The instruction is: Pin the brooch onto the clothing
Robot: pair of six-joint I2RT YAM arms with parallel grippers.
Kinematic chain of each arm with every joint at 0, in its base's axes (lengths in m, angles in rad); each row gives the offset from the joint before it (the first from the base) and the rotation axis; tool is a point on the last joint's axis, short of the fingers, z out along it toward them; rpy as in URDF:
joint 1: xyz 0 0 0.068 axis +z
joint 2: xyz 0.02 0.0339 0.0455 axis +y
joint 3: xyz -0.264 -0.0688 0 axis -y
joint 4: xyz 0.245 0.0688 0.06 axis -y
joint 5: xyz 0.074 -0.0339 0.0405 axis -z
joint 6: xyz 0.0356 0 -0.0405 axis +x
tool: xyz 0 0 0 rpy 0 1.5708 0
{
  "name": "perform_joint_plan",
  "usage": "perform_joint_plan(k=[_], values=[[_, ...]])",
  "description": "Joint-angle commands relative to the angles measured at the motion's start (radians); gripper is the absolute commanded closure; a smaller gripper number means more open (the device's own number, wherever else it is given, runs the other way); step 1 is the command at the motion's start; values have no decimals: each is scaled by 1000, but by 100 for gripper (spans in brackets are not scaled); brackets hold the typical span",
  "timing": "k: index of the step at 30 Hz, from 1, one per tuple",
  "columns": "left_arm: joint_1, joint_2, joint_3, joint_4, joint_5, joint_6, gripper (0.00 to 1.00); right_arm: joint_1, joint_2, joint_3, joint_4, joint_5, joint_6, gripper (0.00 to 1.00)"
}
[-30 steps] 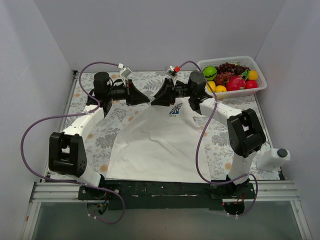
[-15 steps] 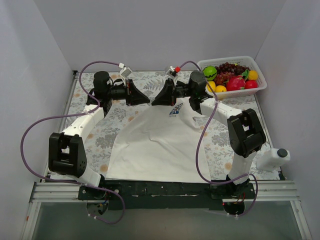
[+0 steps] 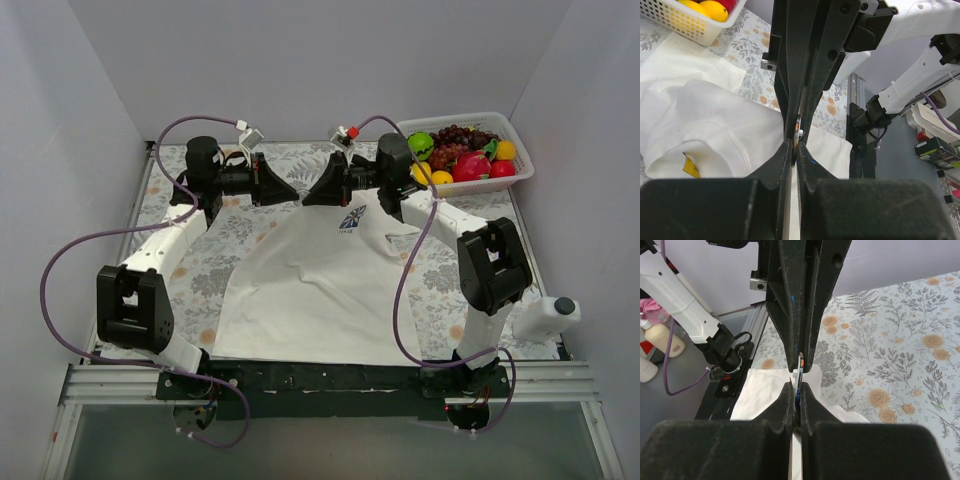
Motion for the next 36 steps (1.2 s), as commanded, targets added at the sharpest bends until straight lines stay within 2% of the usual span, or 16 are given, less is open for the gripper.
perform_joint_plan(k=[1, 11, 20, 36], values=[[7, -10, 88, 8, -39, -14, 100, 1, 24, 78, -230, 21, -148, 99], [-16, 1, 141, -73, -117, 23, 100, 22, 71, 226, -576, 162, -337, 99], [-54, 16, 233, -228, -190, 105, 100, 47, 126, 359, -813, 302, -402, 99], [-186, 65, 404, -412, -357, 216, 100, 82, 223, 554, -1034, 460, -475, 99]])
